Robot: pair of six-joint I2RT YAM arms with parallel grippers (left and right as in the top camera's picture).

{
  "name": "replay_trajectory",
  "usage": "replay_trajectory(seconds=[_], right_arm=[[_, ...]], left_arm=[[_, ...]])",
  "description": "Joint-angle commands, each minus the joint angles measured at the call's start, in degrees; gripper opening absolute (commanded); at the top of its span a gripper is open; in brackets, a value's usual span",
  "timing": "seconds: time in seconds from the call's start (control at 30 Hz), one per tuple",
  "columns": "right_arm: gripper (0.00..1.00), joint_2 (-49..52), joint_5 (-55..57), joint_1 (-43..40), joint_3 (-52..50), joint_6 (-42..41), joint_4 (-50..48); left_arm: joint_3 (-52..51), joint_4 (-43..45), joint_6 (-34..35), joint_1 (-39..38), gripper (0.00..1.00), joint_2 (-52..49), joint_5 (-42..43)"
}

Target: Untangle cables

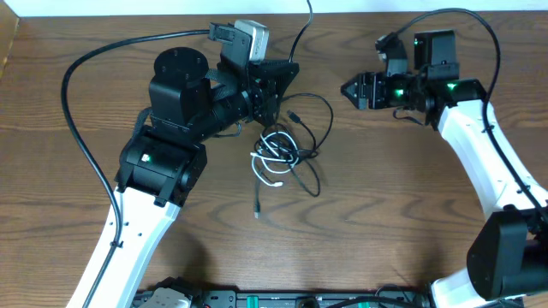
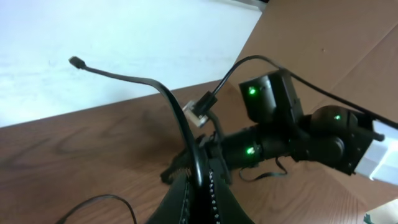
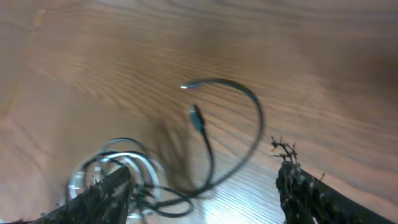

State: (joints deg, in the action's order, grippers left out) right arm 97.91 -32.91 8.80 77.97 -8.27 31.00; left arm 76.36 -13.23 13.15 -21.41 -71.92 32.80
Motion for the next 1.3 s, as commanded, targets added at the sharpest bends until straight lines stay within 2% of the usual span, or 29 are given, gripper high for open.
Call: replay_trajectory(seconds=[0.0, 0.23, 0.47, 0.63, 0.73, 0.83, 0.9, 1.07, 1.1, 1.27], right_arm=[[0.72, 2.27, -2.23, 3.43, 0.02, 1.05, 0.04], [0.71, 6.49, -2.14, 9.53, 0.02, 1.38, -2.12], [0.7, 10.29, -1.22, 12.92, 0.02, 10.62, -0.37], [0.7, 14.29, 6.49, 16.72, 0.02, 16.39, -0.31], [0.68, 17.05, 11.78, 18.49, 0.02, 17.16, -0.11], [0.59, 18.47, 15.04, 18.67, 0.02, 16.83, 0.0], [0.48, 18.47, 19.54, 17.88, 0.02, 13.88, -0.48], [0.06, 18.45, 36.09, 15.02, 0.02, -2.25, -2.56], [0.01, 18.23, 36.92, 13.86, 0.02, -4.96, -2.51], [0.01, 16.06, 30.18, 9.01, 0.04, -6.71, -2.56]], left_arm=[[0.7, 1.66, 0.96, 0.28, 0.07, 0.13, -0.28], [0.7, 4.31, 3.52, 0.28, 0.08, 0.24, -0.28], [0.7, 4.74, 3.72, 0.28, 0.07, 0.24, -0.28], [0.7, 4.74, 4.94, 0.28, 0.07, 0.24, -0.28], [0.7, 4.68, 4.94, 0.28, 0.07, 0.24, -0.28], [0.7, 4.48, 4.94, 0.28, 0.07, 0.24, -0.26], [0.7, 4.35, 4.94, 0.28, 0.07, 0.24, -0.26], [0.7, 3.28, 4.48, 1.42, 0.08, 0.68, -0.55], [0.7, 2.12, 4.48, 2.56, 0.08, 1.05, -0.57], [0.7, -6.93, 4.52, 9.44, 0.07, 1.97, -2.93]])
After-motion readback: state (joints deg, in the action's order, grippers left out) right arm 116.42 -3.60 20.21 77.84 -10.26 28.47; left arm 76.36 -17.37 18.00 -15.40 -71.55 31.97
